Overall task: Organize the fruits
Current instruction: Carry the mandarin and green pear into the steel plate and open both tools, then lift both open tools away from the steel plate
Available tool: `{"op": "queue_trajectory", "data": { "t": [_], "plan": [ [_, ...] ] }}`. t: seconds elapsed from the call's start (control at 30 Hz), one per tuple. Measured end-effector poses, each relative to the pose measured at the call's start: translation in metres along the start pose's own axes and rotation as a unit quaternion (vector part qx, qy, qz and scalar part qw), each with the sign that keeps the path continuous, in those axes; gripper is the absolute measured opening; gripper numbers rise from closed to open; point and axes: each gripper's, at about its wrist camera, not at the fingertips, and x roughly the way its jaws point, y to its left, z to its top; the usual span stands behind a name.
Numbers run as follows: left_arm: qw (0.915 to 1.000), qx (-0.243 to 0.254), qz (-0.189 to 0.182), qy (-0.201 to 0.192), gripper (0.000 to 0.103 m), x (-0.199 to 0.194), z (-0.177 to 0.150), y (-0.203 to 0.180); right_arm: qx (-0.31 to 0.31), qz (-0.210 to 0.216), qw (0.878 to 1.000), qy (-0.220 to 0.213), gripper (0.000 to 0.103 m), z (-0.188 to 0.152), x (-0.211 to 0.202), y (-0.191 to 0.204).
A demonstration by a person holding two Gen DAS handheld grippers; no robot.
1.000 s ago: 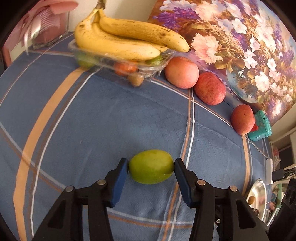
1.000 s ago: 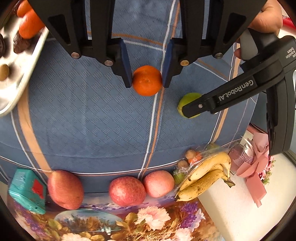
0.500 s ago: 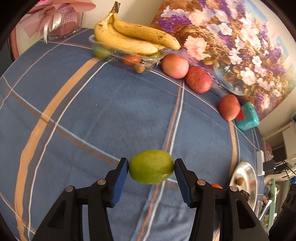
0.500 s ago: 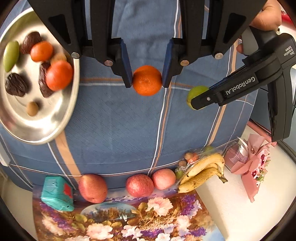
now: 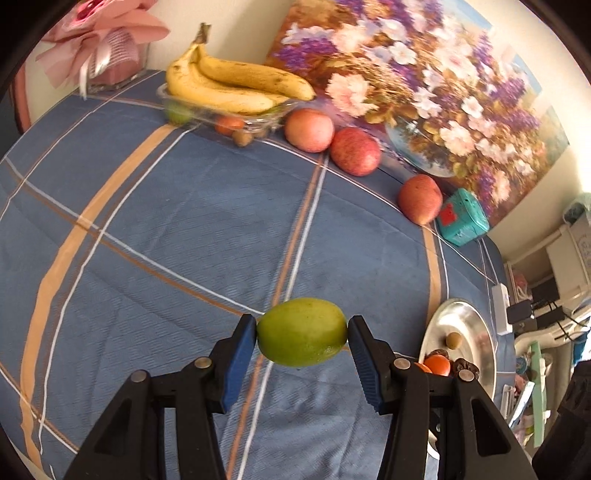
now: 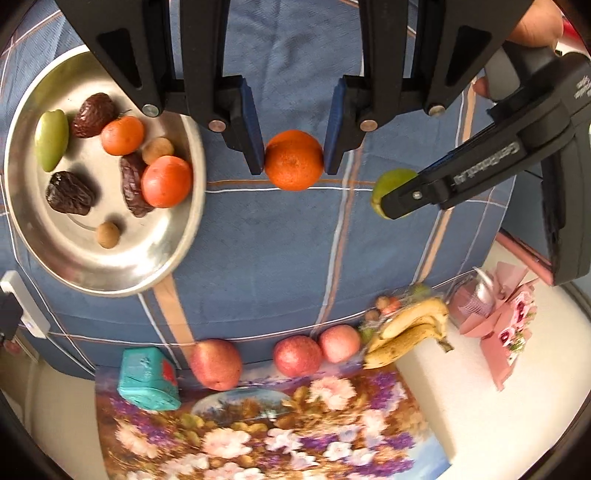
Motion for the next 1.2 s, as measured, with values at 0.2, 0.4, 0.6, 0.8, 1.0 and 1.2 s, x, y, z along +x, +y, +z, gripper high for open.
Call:
{"op": "queue_trajectory", "data": {
  "t": [0.2,0.4,0.6,0.8,1.0,1.2],
  "plan": [
    [0.9988,0.049,-0.011,0.001,0.054,0.003,-0.005,-0.031,0.057,-0.044,0.997,-0.01,0.034,0.008,-0.009,-0.044],
    [0.9912,0.118,-0.055,0.022,0.054,0.009,-0.023,-0.083,0.103,-0.09,0.99,-0.039,0.034,0.013,-0.035,-0.09],
    [0.981,0.16,-0.094,0.056,0.054,0.021,-0.045,-0.122,0.13,-0.092,0.986,-0.053,0.035,0.013,-0.051,-0.112],
    [0.9779,0.162,-0.107,0.077,0.054,0.029,-0.051,-0.131,0.153,-0.093,0.983,-0.049,0.034,0.011,-0.052,-0.123],
    [0.9773,0.142,-0.127,0.093,0.056,0.036,-0.051,-0.127,0.16,-0.095,0.981,-0.046,0.034,0.01,-0.051,-0.126],
    [0.9789,0.129,-0.13,0.09,0.06,0.034,-0.047,-0.123,0.159,-0.095,0.982,-0.042,0.034,0.01,-0.049,-0.126]
  ]
}}
